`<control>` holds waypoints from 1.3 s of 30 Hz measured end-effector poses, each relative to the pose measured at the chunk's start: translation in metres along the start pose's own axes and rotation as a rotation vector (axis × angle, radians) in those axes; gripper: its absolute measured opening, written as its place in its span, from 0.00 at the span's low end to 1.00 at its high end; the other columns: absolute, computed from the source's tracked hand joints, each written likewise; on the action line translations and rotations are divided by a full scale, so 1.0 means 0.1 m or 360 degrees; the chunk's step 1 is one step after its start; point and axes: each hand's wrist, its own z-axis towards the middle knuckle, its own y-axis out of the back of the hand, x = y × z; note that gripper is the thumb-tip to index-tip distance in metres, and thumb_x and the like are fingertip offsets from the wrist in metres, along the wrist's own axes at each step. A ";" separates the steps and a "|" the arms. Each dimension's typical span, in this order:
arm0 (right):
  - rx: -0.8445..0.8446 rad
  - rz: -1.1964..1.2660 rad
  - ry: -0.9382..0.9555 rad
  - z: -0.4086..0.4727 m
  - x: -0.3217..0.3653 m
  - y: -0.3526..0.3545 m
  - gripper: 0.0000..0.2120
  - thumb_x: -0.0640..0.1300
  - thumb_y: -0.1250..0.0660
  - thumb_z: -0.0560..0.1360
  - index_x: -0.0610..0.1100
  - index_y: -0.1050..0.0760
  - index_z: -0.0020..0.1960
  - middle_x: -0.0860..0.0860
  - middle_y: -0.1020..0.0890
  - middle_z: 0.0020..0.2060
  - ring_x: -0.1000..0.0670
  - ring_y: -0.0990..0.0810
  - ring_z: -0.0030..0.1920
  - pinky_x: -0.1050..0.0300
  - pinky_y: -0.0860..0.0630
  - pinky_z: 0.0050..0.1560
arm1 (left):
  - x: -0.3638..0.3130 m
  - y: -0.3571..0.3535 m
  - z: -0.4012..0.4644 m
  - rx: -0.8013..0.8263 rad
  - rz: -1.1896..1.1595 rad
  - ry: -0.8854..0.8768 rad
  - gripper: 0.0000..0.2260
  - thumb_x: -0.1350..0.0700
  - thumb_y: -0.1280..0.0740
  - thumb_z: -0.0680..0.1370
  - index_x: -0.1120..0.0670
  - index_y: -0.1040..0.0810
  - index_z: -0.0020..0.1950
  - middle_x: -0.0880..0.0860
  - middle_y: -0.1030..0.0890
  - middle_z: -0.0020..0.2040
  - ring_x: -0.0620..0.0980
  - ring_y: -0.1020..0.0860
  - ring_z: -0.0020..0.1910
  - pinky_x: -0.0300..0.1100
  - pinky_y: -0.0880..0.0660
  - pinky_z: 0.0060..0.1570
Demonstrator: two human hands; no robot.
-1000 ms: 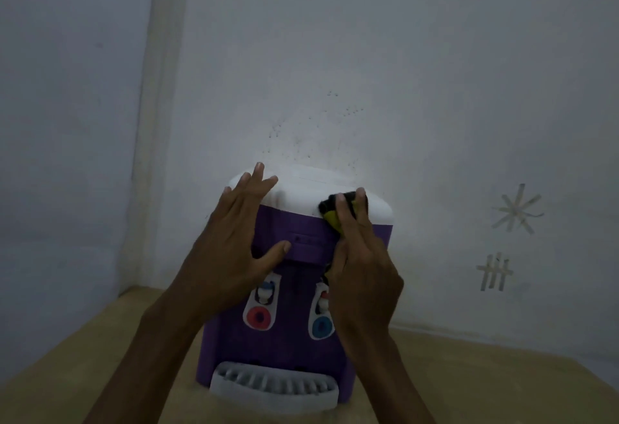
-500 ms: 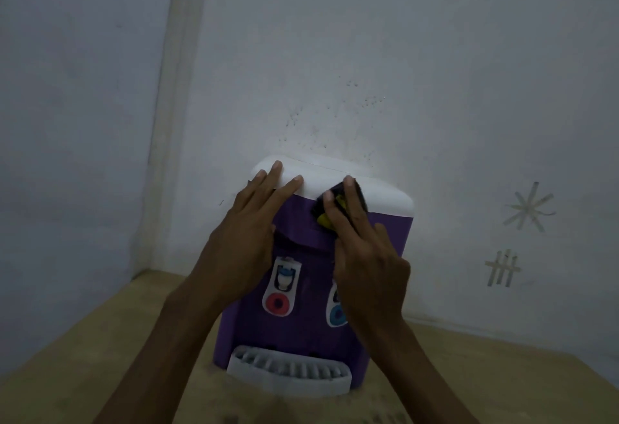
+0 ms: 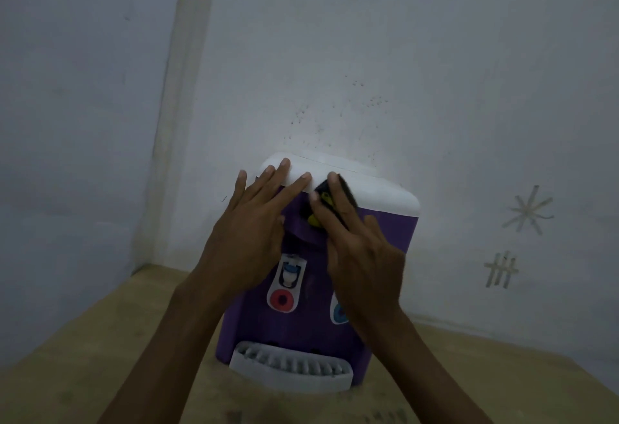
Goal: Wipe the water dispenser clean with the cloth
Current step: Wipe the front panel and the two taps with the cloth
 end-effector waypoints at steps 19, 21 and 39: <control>-0.0005 0.0020 0.0268 -0.32 -0.25 -0.12 0.19 0.42 0.39 0.86 0.51 0.26 0.75 0.52 0.34 0.80 0.51 0.25 0.42 0.63 0.32 0.35 | -0.02 -0.05 -0.02 0.0012 -0.0121 0.0021 0.29 0.59 0.44 0.84 0.45 0.46 0.84 0.48 0.51 0.85 0.45 0.56 0.83 0.48 0.61 0.81; 0.0014 -0.0003 0.0312 -0.30 -0.24 -0.12 0.21 0.42 0.35 0.84 0.52 0.28 0.76 0.52 0.36 0.80 0.52 0.25 0.42 0.64 0.33 0.36 | -0.02 -0.05 -0.02 0.0034 -0.0119 0.0031 0.29 0.59 0.45 0.83 0.45 0.47 0.84 0.48 0.51 0.85 0.46 0.57 0.83 0.51 0.59 0.81; -0.0127 0.0144 -0.0317 -0.12 -0.01 -0.07 0.25 0.41 0.38 0.83 0.59 0.30 0.77 0.60 0.35 0.79 0.57 0.28 0.35 0.67 0.33 0.28 | -0.06 -0.02 -0.03 0.0064 -0.0235 0.0119 0.35 0.60 0.36 0.83 0.34 0.50 0.80 0.37 0.56 0.83 0.39 0.59 0.82 0.29 0.56 0.71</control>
